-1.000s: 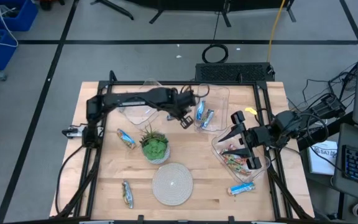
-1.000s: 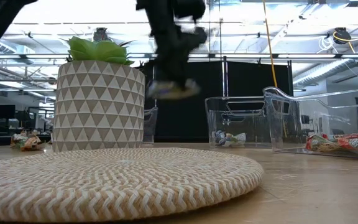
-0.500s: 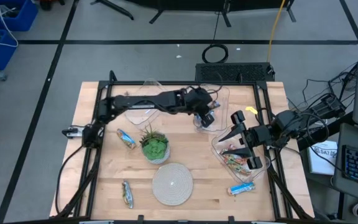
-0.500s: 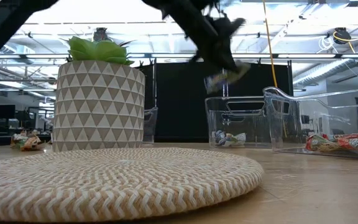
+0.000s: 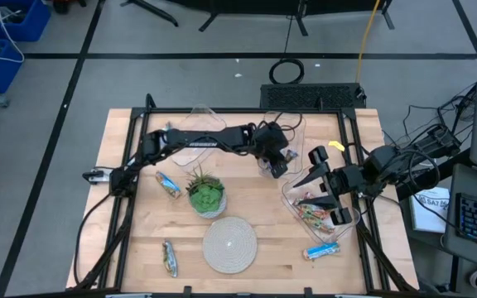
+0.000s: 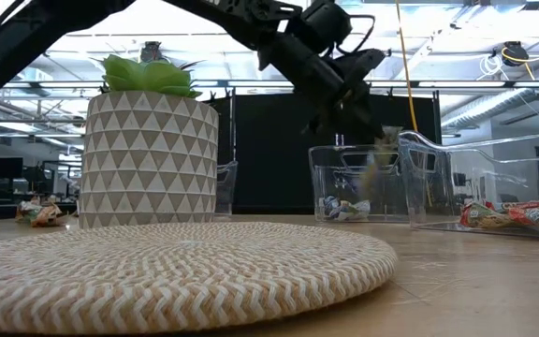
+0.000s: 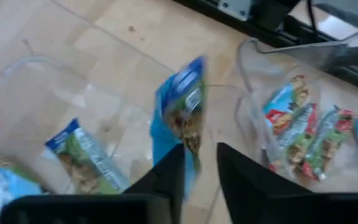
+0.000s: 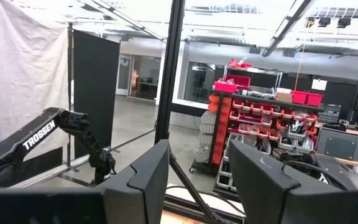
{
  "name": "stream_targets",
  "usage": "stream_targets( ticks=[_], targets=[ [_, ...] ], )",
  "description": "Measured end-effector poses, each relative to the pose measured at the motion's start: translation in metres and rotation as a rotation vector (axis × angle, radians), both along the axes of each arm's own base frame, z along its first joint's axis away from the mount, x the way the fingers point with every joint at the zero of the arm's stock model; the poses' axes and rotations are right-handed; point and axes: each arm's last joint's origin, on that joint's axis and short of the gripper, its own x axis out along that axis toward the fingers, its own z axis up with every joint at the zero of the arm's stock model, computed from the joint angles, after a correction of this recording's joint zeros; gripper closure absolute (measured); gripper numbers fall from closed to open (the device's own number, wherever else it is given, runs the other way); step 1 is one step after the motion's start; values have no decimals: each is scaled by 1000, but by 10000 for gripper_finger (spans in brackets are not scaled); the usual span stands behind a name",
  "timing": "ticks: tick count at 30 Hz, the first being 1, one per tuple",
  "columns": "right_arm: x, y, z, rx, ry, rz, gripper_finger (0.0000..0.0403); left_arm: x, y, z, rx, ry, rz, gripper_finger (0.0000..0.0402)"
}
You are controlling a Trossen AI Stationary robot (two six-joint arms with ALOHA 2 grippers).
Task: Pick and place Granola Bars by type
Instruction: Put the blue granola bar into the top right transparent bin, then put the yellow granola bar into the top left transparent bin
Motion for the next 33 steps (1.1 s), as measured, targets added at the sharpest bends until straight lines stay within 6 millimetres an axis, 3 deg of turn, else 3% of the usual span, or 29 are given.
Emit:
stream_targets(
  ticks=[5,8,12,15,21,27,33],
  targets=[
    [0,0,0,-1,0,1,245,-5,11,6,-7,37,38,224],
    [0,0,-1,17,16,6,245,-15,20,30,-35,94,97,188],
    [-1,0,-8,35,106,15,245,-61,42,77,21,298,296,166],
    [-2,-1,-12,39,164,16,245,-99,58,101,135,414,465,167],
    [-3,-1,-22,23,267,13,245,-172,82,144,164,401,609,183],
    [-5,-5,-42,41,487,-75,245,-237,82,151,155,400,654,190],
    [0,-3,-70,155,548,-114,245,-284,84,123,123,428,752,186]
  ],
)
